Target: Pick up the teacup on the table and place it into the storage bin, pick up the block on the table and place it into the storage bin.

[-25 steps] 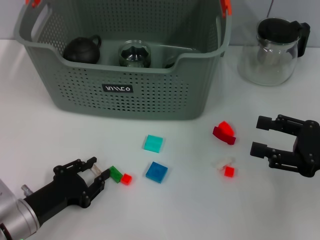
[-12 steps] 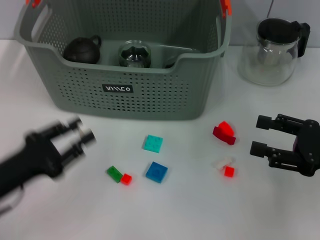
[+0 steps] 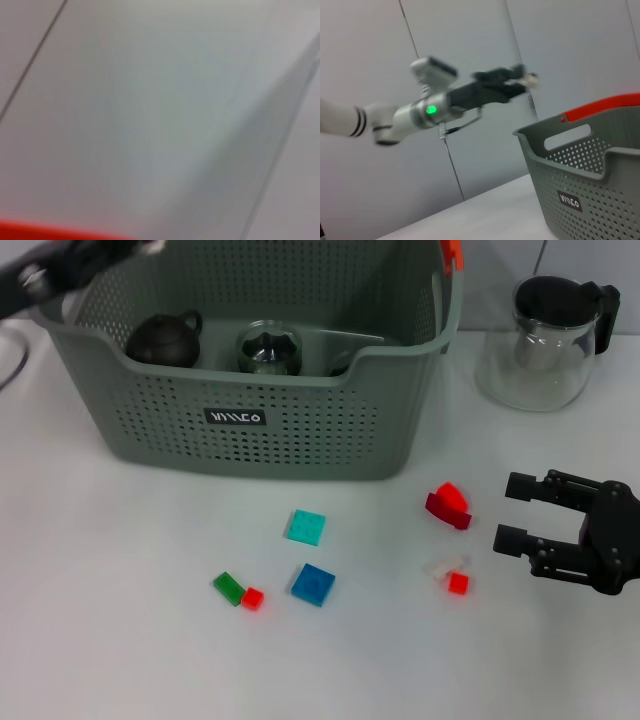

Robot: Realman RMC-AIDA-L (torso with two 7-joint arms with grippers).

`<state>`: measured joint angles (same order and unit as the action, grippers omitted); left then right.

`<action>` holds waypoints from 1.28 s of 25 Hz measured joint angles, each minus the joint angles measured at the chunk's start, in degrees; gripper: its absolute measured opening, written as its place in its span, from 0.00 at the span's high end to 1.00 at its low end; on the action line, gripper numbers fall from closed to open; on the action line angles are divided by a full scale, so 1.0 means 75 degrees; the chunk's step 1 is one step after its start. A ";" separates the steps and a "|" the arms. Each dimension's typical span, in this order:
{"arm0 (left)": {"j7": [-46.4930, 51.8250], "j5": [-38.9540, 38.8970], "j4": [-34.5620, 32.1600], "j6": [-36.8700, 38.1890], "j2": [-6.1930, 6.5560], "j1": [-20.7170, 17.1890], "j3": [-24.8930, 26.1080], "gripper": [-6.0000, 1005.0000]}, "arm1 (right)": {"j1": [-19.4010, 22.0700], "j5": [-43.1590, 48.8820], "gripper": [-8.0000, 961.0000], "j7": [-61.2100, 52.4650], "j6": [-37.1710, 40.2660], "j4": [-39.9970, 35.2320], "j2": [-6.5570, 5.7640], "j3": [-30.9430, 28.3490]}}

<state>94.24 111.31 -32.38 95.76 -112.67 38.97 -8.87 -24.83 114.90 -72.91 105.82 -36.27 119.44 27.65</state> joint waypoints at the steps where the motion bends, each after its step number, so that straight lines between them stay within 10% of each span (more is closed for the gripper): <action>1: 0.0121 0.0028 -0.0077 -0.0442 0.0036 0.0142 -0.0345 0.58 | 0.0008 -0.0002 0.17 0.0001 0.0005 -0.0001 -0.0004 -0.0007; 7: 0.1333 0.0717 -0.1064 -0.3289 -0.0035 0.0585 -0.3466 0.58 | -0.0010 -0.0013 0.18 -0.0025 0.0024 0.0000 -0.0021 -0.0014; 11: 0.2119 0.1104 -0.1420 -0.4182 -0.0270 0.0553 -0.4356 0.58 | -0.0021 -0.0016 0.18 -0.0045 0.0034 -0.0002 -0.0026 -0.0021; 18: 0.1681 -0.0227 -0.2260 -0.3750 -0.0684 -0.0054 -0.4089 0.57 | -0.0028 -0.0016 0.18 -0.0054 0.0040 -0.0004 -0.0036 -0.0021; 24: -0.0352 -0.2701 -0.1782 -0.1043 -0.0760 -0.1251 -0.3127 0.39 | -0.0006 -0.0015 0.18 -0.0038 0.0062 -0.0004 -0.0035 -0.0019; 32: -0.4949 -0.1149 -0.1005 0.0586 -0.1462 -0.3035 -0.2737 0.39 | -0.0038 -0.0014 0.18 -0.0003 0.0014 -0.0004 -0.0013 -0.0029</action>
<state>57.12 102.69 -39.92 100.15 -123.63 16.21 -29.40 -25.12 114.79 -72.93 105.93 -36.30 119.34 27.43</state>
